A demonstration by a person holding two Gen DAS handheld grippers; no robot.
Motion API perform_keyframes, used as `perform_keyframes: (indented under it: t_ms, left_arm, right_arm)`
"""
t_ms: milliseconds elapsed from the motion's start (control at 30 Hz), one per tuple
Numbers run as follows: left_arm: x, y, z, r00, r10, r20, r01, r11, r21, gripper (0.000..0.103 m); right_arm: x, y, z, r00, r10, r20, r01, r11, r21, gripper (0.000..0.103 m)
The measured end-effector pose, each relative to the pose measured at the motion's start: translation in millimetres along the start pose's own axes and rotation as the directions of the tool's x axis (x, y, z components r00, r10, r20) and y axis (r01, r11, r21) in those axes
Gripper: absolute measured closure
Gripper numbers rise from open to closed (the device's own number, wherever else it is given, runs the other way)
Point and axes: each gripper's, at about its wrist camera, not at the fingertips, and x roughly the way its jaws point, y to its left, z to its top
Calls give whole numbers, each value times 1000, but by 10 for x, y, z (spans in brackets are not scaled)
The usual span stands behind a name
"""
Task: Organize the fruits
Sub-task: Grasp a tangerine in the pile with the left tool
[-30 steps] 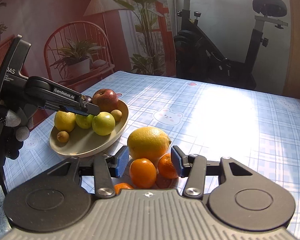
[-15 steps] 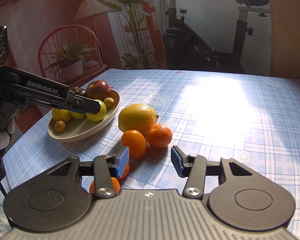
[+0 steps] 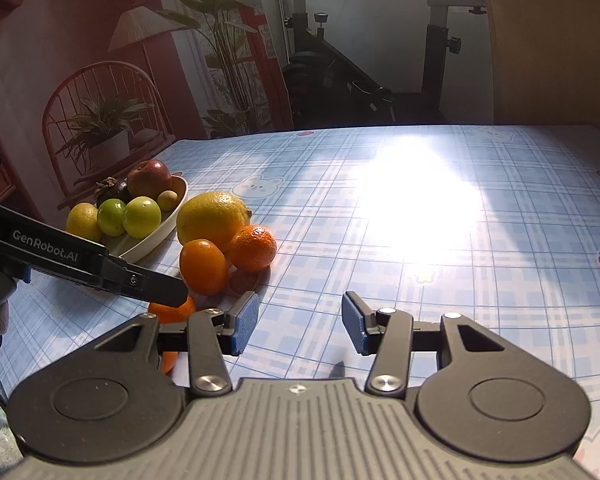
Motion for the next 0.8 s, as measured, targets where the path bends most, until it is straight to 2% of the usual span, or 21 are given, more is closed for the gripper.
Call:
perform_keyframes:
  t_ms: [200,267,467,533,633,700,800]
  left_arm:
    - [70,-58,-7,999,41,-3,-41,999,29,55]
    - [83,-58,-8,999,44,5,-45,999,30,66]
    - [41,-89,-19,997,70,37,-72,996,49,66]
    - [-39,-79,-30,995,75,68,-77,996,34,66]
    - [-173,-98,-73,986,102,135,-107,994,28,66]
    - [-235,-105,-109,979,121,166,-127,992,25,66]
    - [-308,-76,-123,968,142,205,-146,989,5,66]
  right_arm:
    - [1,-32,-13,1000,5,-1,-5,1000,11,53]
    - [-1,-34,-21,1000,5,-2,-5,1000,12,53]
    - [10,-38,-30,1000,15,2,-15,1000,19,53]
    - [16,-37,-30,1000,18,9,-19,1000,13,54]
    - [65,20,2,1000,7,18,-6,999,-46,63]
    - [103,30,54,999,10,39,-8,998,-65,64]
    - [168,-17,155,997,41,60,-39,999,-27,64]
